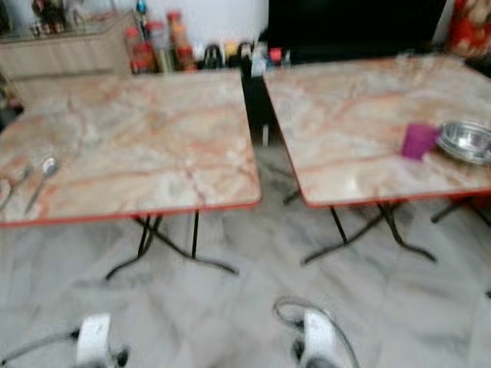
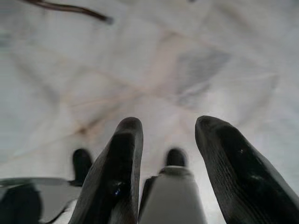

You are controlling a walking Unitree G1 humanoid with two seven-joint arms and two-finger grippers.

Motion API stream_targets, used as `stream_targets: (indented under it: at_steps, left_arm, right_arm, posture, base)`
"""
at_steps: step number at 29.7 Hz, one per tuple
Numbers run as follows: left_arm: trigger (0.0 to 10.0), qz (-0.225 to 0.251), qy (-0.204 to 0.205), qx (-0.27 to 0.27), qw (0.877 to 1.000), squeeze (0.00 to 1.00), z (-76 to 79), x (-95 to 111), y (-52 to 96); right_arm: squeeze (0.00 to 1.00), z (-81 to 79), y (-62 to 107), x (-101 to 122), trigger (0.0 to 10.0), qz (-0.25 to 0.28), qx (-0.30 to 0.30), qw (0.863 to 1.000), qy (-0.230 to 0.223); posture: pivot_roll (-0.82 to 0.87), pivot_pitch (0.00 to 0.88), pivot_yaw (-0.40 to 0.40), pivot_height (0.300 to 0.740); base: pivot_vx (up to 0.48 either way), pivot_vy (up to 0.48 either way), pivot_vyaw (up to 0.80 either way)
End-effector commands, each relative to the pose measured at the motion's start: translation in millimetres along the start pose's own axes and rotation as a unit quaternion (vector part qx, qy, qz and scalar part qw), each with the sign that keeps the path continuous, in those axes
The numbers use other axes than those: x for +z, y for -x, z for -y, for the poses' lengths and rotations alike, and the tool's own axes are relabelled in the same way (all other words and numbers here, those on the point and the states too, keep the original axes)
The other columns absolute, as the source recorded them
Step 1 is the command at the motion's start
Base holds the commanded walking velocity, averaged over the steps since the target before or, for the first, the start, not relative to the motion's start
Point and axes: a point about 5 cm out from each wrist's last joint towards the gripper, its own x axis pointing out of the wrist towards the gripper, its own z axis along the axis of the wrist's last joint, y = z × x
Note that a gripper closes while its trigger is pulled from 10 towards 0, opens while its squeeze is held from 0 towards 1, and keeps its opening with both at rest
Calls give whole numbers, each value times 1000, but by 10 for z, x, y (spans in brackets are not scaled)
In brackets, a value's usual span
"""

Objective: Setting the table

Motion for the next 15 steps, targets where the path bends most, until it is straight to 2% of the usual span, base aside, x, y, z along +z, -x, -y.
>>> stream_targets:
  at_steps: [1, 11, 15]
  left_arm:
    - [10000, 6, 3, -8, 1000, 0, 76, 42, -5]
    - [10000, 7, -1, -6, 1000, 0, 59, 55, -7]
    - [10000, 11, 11, 0, 1000, 0, 41, 81, -10]
  right_arm:
    - [0, 115, 4, 6, 10000, 2, -14, 1000, 3]
    - [0, 116, 5, -3, 10000, 0, -14, 1000, 3]
    - [0, 123, 2, 25, 10000, 4, -16, 1000, -4]
  posture:
    - [-49, 0, 55, 740]
    - [-48, 0, 55, 740]
    - [-41, 0, 47, 740]
  base:
    - [0, 480, 0]
    - [0, 480, 0]
    - [0, 480, 0]
